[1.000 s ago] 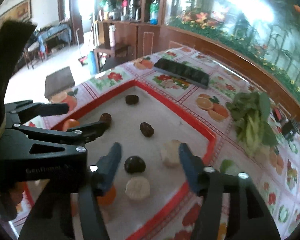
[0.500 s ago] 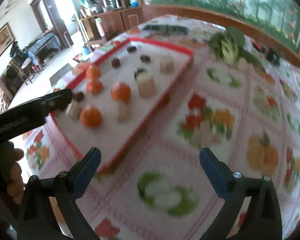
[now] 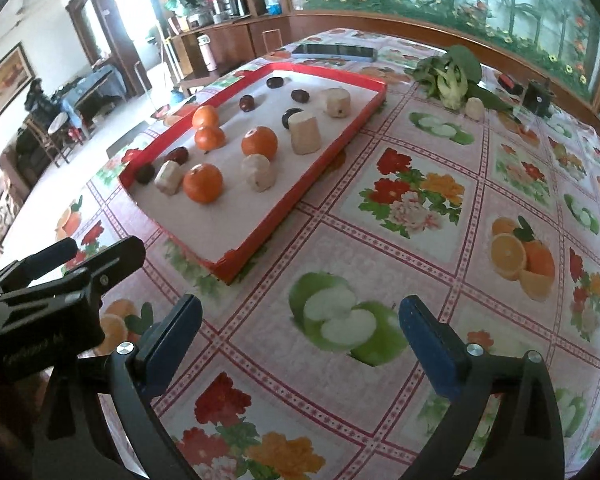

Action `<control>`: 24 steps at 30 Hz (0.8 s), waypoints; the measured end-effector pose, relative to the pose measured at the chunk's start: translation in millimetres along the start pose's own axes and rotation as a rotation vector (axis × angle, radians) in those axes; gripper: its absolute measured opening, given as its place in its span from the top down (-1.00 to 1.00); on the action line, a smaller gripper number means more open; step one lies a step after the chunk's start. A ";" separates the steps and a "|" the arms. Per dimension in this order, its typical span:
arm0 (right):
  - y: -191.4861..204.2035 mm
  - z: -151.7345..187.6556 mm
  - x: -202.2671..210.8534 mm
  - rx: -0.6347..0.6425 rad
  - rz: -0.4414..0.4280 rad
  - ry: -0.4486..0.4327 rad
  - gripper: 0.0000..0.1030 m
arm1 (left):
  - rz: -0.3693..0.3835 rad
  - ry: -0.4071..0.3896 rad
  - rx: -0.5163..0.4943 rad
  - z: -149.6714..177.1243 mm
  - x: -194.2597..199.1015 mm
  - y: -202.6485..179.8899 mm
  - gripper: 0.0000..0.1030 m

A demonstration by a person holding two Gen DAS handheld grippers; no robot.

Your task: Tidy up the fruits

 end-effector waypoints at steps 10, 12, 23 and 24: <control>0.8 1.0 -1.5 0.026 0.014 0.010 -0.93 | 0.049 0.040 0.018 8.8 -0.1 -3.2 -0.97; 0.5 1.2 -2.5 0.029 0.015 0.014 -0.93 | 0.059 0.045 0.021 9.4 -0.3 -3.8 -0.97; -1.8 1.9 -5.9 0.018 0.025 0.026 -0.93 | 0.043 0.029 0.030 7.7 1.1 0.9 -0.99; -1.9 1.8 -6.0 0.018 0.027 0.026 -0.93 | 0.042 0.024 0.030 7.4 1.4 1.0 -0.99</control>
Point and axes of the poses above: each gripper's, at about its wrist camera, not at the fingertips, and x roughly against the way its jaws point, y to its left, z to its underside, the point moved 5 cm from there along -x, roughly the way its jaws point, and after that the axes turned 8 degrees about -z, right-handed, at the moved point
